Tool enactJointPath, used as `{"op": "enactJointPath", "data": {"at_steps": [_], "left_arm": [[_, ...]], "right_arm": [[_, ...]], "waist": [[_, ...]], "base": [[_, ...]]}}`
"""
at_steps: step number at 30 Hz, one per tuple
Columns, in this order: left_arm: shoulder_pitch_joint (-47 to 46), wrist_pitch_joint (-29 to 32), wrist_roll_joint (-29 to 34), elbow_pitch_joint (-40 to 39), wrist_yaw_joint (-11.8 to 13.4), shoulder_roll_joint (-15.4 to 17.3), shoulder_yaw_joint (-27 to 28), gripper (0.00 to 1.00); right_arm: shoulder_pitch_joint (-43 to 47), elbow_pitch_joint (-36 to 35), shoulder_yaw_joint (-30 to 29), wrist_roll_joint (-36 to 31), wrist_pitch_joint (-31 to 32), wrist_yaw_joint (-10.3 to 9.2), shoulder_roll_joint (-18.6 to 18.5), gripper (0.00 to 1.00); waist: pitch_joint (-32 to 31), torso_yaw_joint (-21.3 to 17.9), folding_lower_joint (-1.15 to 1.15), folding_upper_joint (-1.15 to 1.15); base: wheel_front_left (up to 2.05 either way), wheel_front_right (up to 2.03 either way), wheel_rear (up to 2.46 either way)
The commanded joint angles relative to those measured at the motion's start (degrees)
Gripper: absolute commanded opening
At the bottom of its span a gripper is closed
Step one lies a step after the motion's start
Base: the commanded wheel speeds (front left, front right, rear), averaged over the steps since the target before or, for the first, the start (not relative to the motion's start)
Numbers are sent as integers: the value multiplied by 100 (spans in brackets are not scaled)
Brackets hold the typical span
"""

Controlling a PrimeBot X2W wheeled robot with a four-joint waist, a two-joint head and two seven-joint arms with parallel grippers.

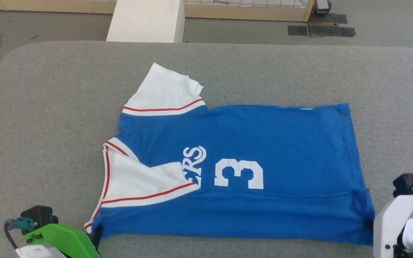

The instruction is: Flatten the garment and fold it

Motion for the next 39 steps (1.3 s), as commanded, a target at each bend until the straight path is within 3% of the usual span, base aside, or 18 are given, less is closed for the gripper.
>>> {"op": "enactJointPath", "data": {"at_steps": [1,5,9,14,19,24,28,33,39], "left_arm": [[21,-2,-35,57,34,20,39,100],[-104,-118,88,-137,47,200,194,100],[-510,-667,546,-545,-153,477,374,100],[-1296,-1445,1038,-345,-608,459,271,100],[-2461,-1841,1353,545,-1168,212,-153,100],[-3839,-1588,1393,1699,-1643,-62,-520,100],[-5000,-1234,1395,2607,-1881,-233,-670,100],[-6270,-624,1463,3484,-2047,-412,-896,100],[-7281,624,1600,4219,-2092,-523,-1334,100]], "right_arm": [[53,43,-57,-44,-81,-11,8,100],[-64,-92,-165,71,-357,-11,87,100],[-358,-454,-366,127,-852,-11,159,100],[-792,-473,-417,-45,-1308,-11,160,100],[-1434,-152,-365,-122,-1467,-11,95,100],[-2069,16,-173,-186,-1435,-11,-3,100],[-2459,3,13,-230,-1349,-11,-36,100],[-2775,-64,167,-269,-1281,-11,-22,100],[-2973,-138,306,-320,-1236,-11,24,100]], "waist": [[-27,1,0,0],[-115,-14,0,0],[-164,-23,0,0],[-97,-42,0,0],[247,-70,0,0],[816,-143,0,0],[1310,-246,0,0],[1804,-372,0,0],[2214,-488,0,0]], "base": [[0,0,0],[0,0,0],[0,0,0],[0,0,0],[0,0,0],[0,0,0],[0,0,0],[0,0,0],[0,0,0]]}}
